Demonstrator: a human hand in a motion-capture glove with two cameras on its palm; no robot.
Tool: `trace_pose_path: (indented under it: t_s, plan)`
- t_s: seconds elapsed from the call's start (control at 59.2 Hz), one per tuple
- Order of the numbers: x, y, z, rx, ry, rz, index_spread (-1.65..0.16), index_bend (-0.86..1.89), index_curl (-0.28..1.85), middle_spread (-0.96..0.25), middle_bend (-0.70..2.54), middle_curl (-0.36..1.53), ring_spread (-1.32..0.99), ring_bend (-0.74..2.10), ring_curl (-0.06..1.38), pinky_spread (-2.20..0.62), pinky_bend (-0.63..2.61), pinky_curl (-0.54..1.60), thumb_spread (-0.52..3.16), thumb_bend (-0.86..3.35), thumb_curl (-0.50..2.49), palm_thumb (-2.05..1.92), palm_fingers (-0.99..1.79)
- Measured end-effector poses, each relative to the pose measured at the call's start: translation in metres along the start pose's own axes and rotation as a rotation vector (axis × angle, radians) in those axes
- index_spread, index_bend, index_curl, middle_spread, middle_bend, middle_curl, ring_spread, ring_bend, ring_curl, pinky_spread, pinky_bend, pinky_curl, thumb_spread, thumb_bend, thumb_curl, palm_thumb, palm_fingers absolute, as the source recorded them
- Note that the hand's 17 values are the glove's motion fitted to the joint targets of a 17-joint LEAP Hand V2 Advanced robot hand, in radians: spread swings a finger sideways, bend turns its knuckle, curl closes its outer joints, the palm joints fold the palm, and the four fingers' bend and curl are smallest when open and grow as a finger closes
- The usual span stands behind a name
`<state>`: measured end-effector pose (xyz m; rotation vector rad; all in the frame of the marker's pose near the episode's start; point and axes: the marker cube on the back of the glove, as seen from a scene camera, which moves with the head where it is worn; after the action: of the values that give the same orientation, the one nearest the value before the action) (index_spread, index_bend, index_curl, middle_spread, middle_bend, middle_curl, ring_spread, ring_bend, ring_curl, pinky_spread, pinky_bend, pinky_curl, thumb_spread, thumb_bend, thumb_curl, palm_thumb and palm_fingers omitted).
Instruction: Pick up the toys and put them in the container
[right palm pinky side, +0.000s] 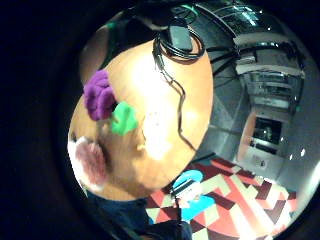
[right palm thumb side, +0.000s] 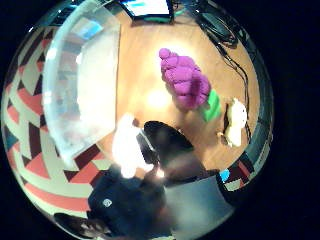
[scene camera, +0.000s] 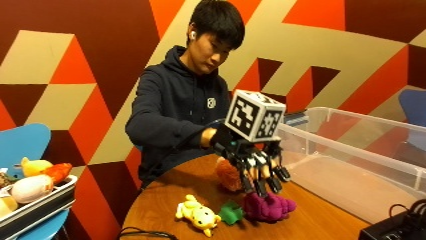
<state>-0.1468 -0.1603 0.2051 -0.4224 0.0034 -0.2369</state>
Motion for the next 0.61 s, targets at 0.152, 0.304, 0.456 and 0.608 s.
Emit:
trace_pose_path:
  t_s: [0.152, 0.304, 0.456, 0.608]
  plan:
    - [-0.019, -0.029, 0.056, -0.064, -0.004, -0.018, -0.12, 0.02, 0.12, 0.07, 0.2, 0.28, 0.03, 0.51, 0.28, -0.05, 1.12, 0.3, 1.18, -0.01, 0.26, 0.02, -0.01]
    - [-0.028, -0.041, 0.08, 0.0, -0.123, -0.055, -0.14, -0.1, -0.03, -0.04, 0.58, 0.39, -0.17, 1.17, 0.41, -0.24, 1.24, 0.3, 1.29, 0.18, 0.34, 0.38, 0.66]
    - [-0.031, -0.043, 0.076, 0.039, -0.275, -0.089, -0.14, 0.18, 0.02, -0.14, 0.81, 0.51, -0.27, 1.26, 0.49, -0.37, 1.12, 0.33, 0.93, 0.31, 0.54, 0.76, 0.96]
    - [-0.036, -0.021, 0.026, 0.166, -0.441, -0.162, -0.2, 0.39, 0.04, -0.18, 0.85, 0.58, -0.3, 1.27, 0.53, -0.39, 1.1, 0.36, 0.62, 0.31, 0.64, 0.79, 1.08]
